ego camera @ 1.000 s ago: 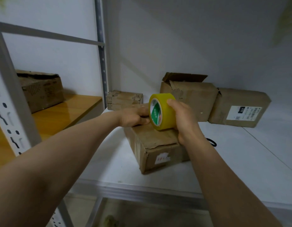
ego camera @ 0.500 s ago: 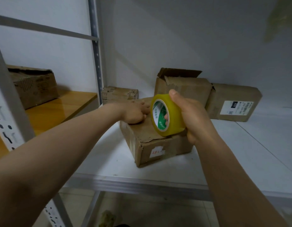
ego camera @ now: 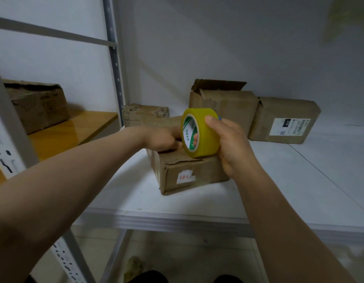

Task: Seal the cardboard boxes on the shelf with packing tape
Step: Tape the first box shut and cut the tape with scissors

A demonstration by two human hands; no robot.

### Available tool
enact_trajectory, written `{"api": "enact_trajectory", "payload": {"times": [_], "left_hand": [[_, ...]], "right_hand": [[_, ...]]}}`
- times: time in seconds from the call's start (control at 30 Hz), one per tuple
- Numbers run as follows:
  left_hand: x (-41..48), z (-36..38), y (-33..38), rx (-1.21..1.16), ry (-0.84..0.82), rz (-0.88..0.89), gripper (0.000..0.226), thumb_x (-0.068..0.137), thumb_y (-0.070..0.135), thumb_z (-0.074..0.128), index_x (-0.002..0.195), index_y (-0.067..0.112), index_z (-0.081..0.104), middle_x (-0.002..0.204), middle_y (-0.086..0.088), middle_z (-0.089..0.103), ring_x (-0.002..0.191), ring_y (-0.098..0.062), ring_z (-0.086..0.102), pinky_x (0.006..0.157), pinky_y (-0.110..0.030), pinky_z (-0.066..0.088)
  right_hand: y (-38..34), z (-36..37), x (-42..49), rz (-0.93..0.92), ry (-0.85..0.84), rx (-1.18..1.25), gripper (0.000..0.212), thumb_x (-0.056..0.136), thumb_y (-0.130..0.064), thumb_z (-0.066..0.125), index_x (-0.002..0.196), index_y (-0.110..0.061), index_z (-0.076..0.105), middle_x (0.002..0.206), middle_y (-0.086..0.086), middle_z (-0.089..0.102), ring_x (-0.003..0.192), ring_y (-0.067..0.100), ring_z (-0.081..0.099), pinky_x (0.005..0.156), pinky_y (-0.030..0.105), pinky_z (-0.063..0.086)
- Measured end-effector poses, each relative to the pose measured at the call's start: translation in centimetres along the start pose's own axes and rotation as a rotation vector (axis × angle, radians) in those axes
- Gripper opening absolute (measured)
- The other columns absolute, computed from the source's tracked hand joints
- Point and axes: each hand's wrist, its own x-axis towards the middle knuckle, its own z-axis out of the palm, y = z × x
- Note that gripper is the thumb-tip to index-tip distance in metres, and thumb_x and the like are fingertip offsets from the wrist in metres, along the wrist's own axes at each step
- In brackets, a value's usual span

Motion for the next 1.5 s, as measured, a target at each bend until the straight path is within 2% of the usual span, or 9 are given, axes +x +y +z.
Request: {"api": "enact_trajectory", "payload": {"times": [0.2, 0.33, 0.57, 0.7, 0.8, 1.07, 1.17, 1.37, 1.5], "left_hand": [[-0.2, 0.8, -0.6, -0.042, 0.007, 0.025, 0.043, 0.109, 0.018, 0.039, 0.150, 0.030, 0.040, 0.140, 0.011, 0.050, 0.133, -0.012, 0.045, 0.118, -0.039, 0.032], [-0.3, 0.6, -0.1, -0.004, -0.002, 0.036, 0.048, 0.109, 0.018, 0.039, 0.153, 0.033, 0.033, 0.140, 0.013, 0.045, 0.130, -0.008, 0.040, 0.113, -0.031, 0.029], [0.1, 0.6, -0.6, 0.003, 0.018, -0.008, 0.047, 0.108, 0.021, 0.041, 0.152, 0.037, 0.036, 0.128, 0.012, 0.053, 0.128, -0.014, 0.044, 0.109, -0.033, 0.030], [0.2, 0.5, -0.8, 0.063, 0.021, -0.050, 0.055, 0.109, 0.028, 0.040, 0.159, 0.037, 0.021, 0.165, 0.005, 0.025, 0.152, -0.019, 0.020, 0.124, -0.041, 0.013], [0.1, 0.6, -0.7, 0.086, 0.038, -0.034, 0.055, 0.109, 0.028, 0.039, 0.160, 0.035, 0.019, 0.168, 0.008, 0.014, 0.154, -0.016, 0.010, 0.124, -0.038, 0.006], [0.0, 0.6, -0.9, 0.122, 0.024, -0.018, 0.053, 0.110, 0.029, 0.037, 0.160, 0.031, 0.020, 0.168, 0.010, 0.011, 0.154, -0.012, 0.006, 0.123, -0.035, 0.002], [0.0, 0.6, -0.9, 0.109, 0.018, -0.009, 0.053, 0.110, 0.027, 0.035, 0.160, 0.030, 0.020, 0.168, 0.011, 0.010, 0.154, -0.010, 0.005, 0.121, -0.031, 0.001], [-0.5, 0.8, -0.7, 0.042, 0.008, -0.005, 0.052, 0.109, 0.021, 0.035, 0.160, 0.023, 0.024, 0.168, 0.005, 0.015, 0.154, -0.012, 0.010, 0.111, -0.018, 0.008], [-1.4, 0.9, 0.6, 0.025, 0.030, -0.005, 0.054, 0.108, 0.046, 0.031, 0.155, 0.020, 0.035, 0.162, 0.000, 0.032, 0.150, -0.018, 0.027, 0.103, -0.013, 0.027]], "right_hand": [[-2.0, 0.1, -0.9, 0.031, 0.014, -0.120, 0.023, 0.094, -0.034, 0.068, 0.096, -0.012, 0.072, 0.093, 0.012, 0.078, 0.088, 0.026, 0.075, 0.091, 0.049, 0.059], [-3.3, -1.1, -2.8, 0.077, 0.034, -0.122, 0.033, 0.089, -0.040, 0.072, 0.102, -0.010, 0.073, 0.091, 0.011, 0.078, 0.084, 0.026, 0.076, 0.087, 0.048, 0.060], [-3.8, -1.7, -5.7, 0.120, -0.019, -0.164, 0.035, 0.088, -0.043, 0.069, 0.093, -0.008, 0.070, 0.082, 0.009, 0.078, 0.073, 0.021, 0.076, 0.061, 0.033, 0.061], [-2.9, -2.6, -7.0, 0.138, -0.014, -0.211, 0.045, 0.087, -0.045, 0.069, 0.100, -0.002, 0.071, 0.086, 0.012, 0.077, 0.080, 0.027, 0.076, 0.076, 0.039, 0.061], [-2.0, -2.9, -7.5, 0.167, -0.008, -0.234, 0.055, 0.085, -0.049, 0.069, 0.106, 0.001, 0.072, 0.091, 0.017, 0.077, 0.087, 0.033, 0.075, 0.088, 0.047, 0.059], [-0.6, -3.4, -8.1, 0.191, -0.026, -0.231, 0.047, 0.082, -0.048, 0.068, 0.096, -0.003, 0.075, 0.085, 0.013, 0.078, 0.076, 0.026, 0.076, 0.069, 0.036, 0.059], [0.4, -3.7, -8.4, 0.217, -0.044, -0.243, 0.054, 0.072, -0.053, 0.068, 0.096, -0.004, 0.076, 0.087, 0.012, 0.078, 0.080, 0.027, 0.076, 0.075, 0.040, 0.060], [1.8, -3.8, -8.5, 0.261, -0.030, -0.187, 0.042, 0.085, -0.044, 0.068, 0.103, -0.007, 0.074, 0.091, 0.011, 0.078, 0.083, 0.027, 0.076, 0.073, 0.040, 0.061], [2.2, -3.9, -8.3, 0.278, 0.000, -0.193, 0.036, 0.089, -0.040, 0.068, 0.105, -0.008, 0.074, 0.091, 0.010, 0.078, 0.083, 0.027, 0.076, 0.075, 0.042, 0.061]]}}
